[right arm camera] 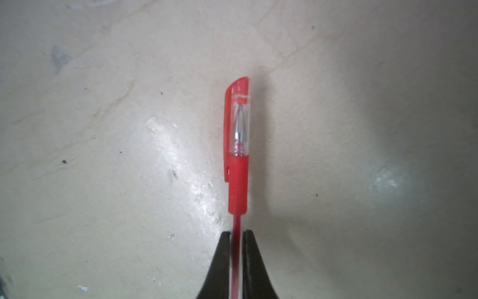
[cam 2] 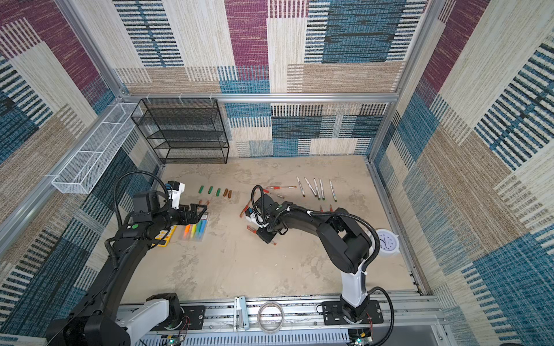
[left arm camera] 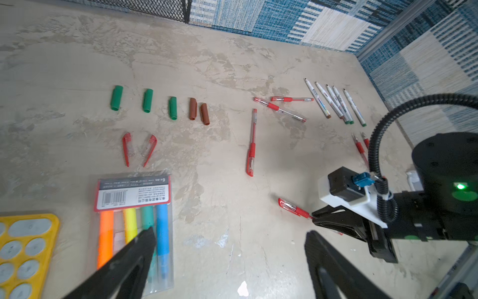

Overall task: Remove pen caps from pens
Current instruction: Pick up the pen from the center of the table.

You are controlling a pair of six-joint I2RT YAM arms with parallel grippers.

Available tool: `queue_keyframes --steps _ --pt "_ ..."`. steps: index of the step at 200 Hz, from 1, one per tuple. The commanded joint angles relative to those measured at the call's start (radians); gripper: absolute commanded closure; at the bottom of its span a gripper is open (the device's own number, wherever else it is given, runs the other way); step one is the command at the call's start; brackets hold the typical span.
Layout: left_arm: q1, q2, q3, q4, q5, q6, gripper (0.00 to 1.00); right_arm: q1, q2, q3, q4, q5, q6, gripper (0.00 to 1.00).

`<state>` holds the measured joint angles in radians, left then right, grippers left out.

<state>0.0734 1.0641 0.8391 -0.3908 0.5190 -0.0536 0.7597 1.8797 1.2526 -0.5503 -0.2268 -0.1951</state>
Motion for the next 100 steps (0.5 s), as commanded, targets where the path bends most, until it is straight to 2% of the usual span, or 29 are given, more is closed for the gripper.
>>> queue_keyframes --steps 1,20,58,77,100 --pt "-0.001 -0.001 -0.003 0.066 0.179 -0.067 0.08 0.000 -0.028 0.016 0.096 -0.085 0.074 0.94" --pt "-0.001 -0.001 -0.014 0.116 0.272 -0.121 0.09 0.000 -0.063 -0.004 0.194 -0.154 0.128 0.94" --pt "-0.003 0.008 -0.063 0.293 0.455 -0.323 0.13 0.000 -0.124 -0.050 0.379 -0.254 0.268 0.94" --pt "-0.004 0.014 -0.092 0.359 0.481 -0.354 0.15 0.000 -0.176 -0.109 0.511 -0.306 0.333 0.94" --pt "-0.006 0.026 -0.097 0.365 0.480 -0.367 0.17 0.004 -0.210 -0.134 0.587 -0.346 0.400 0.95"
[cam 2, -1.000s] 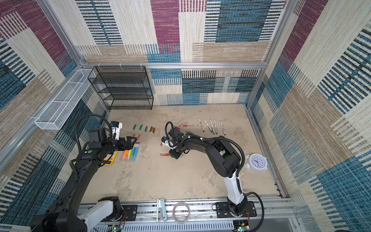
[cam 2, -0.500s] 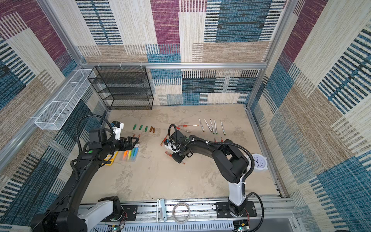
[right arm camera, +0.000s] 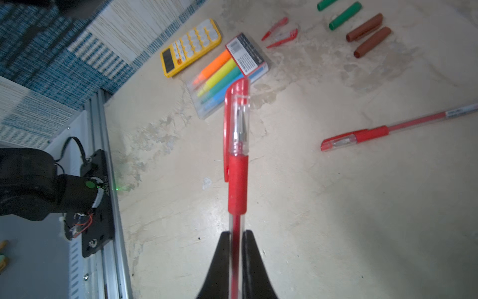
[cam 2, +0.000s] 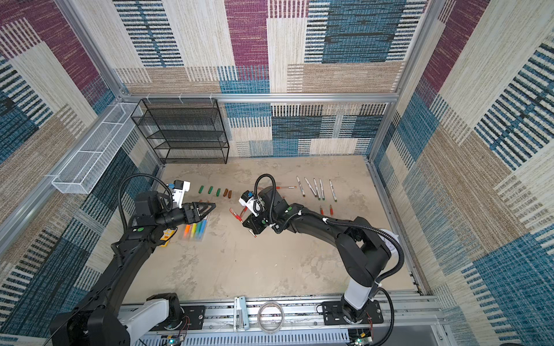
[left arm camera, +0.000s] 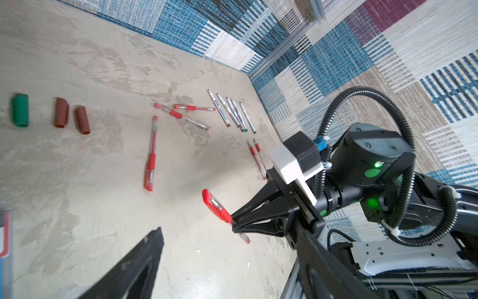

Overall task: Remove pen caps from pens
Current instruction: Open the pen cap on the pen.

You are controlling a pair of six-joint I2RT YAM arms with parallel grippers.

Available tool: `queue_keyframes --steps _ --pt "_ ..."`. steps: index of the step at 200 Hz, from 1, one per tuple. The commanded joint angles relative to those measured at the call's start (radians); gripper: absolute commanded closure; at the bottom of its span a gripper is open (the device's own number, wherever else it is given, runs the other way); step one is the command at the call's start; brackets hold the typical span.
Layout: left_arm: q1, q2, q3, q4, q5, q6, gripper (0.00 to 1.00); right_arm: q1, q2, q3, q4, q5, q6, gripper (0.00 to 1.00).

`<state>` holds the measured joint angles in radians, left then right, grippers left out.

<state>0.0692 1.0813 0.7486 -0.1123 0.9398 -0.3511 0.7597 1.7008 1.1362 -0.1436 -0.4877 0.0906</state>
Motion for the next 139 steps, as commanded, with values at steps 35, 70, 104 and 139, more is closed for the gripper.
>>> queue_keyframes --steps 35,70,104,139 --pt "-0.020 0.028 -0.029 0.148 0.059 -0.114 0.25 0.034 -0.055 -0.038 0.259 -0.115 0.146 0.95" --pt "-0.042 0.048 -0.024 0.157 0.055 -0.123 0.36 0.064 -0.045 -0.023 0.278 -0.118 0.154 0.95" --pt "-0.049 0.058 -0.020 0.157 0.047 -0.141 0.51 0.074 -0.026 -0.009 0.278 -0.117 0.161 0.96" --pt "-0.057 0.062 -0.022 0.168 0.049 -0.143 0.66 0.081 -0.003 0.009 0.278 -0.112 0.161 0.96"
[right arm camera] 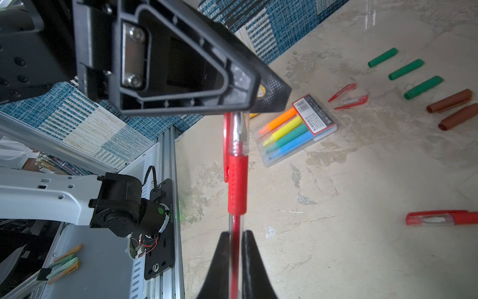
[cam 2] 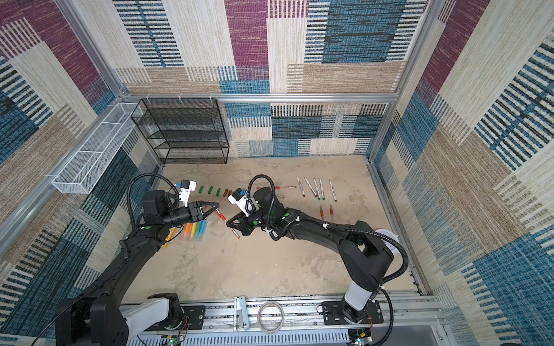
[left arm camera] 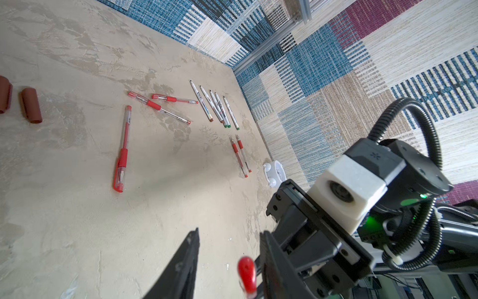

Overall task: Remove pen caps from pens
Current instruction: Open the pen cap on the pen.

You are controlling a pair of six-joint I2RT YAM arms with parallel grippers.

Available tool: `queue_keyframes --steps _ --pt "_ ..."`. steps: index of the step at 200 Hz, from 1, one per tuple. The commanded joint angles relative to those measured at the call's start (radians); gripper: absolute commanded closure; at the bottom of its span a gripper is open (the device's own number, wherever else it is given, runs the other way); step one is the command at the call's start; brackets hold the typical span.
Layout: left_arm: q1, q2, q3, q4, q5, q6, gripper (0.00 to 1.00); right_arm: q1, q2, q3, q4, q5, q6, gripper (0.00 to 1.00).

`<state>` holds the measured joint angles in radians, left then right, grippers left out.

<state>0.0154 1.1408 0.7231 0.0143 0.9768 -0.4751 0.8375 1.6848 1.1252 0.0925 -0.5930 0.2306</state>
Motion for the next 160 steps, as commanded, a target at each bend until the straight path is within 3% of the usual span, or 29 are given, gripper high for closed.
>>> queue_keyframes --steps 1,25,47,108,126,160 --pt "-0.003 0.003 0.004 0.041 0.012 -0.020 0.67 0.003 0.013 0.020 0.042 -0.007 0.021 0.96" --pt "-0.005 -0.001 -0.002 0.041 0.012 -0.014 0.80 0.005 0.013 0.019 0.064 -0.008 0.024 0.96" --pt "-0.005 -0.005 -0.002 0.036 0.003 -0.016 1.00 0.005 0.031 0.050 0.028 0.014 0.013 0.96" --pt "-0.005 -0.016 0.012 0.013 0.012 -0.004 1.00 0.006 0.067 0.082 -0.007 0.019 0.004 0.72" --pt "-0.005 -0.017 0.003 0.016 0.007 0.009 1.00 0.007 0.075 0.082 -0.006 0.015 -0.006 0.74" --pt "-0.002 -0.019 0.021 -0.003 0.009 -0.002 1.00 0.007 0.089 0.084 -0.025 0.020 -0.010 0.87"
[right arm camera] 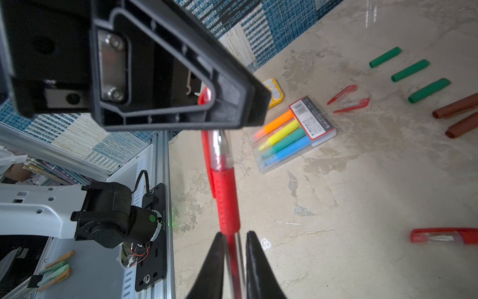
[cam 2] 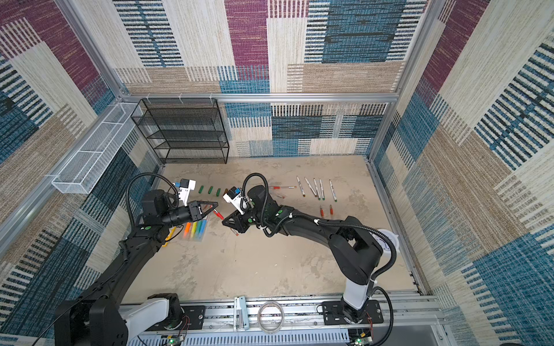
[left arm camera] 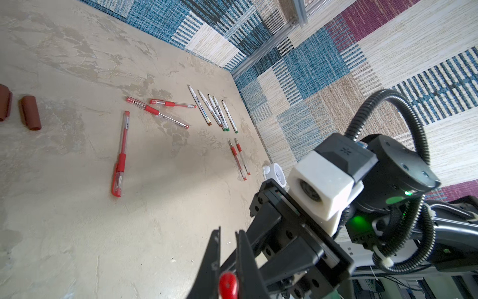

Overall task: Remove pen caps from pens
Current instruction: Open the pen cap on the pen, then place the pen cap at the middle-left of the table.

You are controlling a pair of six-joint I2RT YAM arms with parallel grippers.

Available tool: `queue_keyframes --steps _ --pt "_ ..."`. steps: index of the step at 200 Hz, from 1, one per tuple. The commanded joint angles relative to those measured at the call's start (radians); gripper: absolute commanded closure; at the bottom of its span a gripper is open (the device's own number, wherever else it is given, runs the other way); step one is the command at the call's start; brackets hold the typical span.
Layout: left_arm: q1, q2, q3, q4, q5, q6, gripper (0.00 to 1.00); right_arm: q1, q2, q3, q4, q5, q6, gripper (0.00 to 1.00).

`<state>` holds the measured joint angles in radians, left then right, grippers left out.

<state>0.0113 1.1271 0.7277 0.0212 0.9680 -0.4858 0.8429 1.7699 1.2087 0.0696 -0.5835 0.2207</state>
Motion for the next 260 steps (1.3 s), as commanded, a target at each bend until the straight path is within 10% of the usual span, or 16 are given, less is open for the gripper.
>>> queue_keyframes --steps 1,138,260 --pt "0.003 -0.005 0.017 -0.009 0.018 0.009 1.00 0.001 0.003 0.000 -0.002 0.010 0.000 0.87" --pt "0.024 0.136 0.292 -0.295 -0.152 0.187 1.00 -0.009 -0.187 -0.322 0.035 0.130 0.007 1.00" --pt "-0.093 0.708 0.693 -0.689 -0.727 0.516 1.00 -0.157 -0.497 -0.457 -0.137 0.387 0.072 1.00"
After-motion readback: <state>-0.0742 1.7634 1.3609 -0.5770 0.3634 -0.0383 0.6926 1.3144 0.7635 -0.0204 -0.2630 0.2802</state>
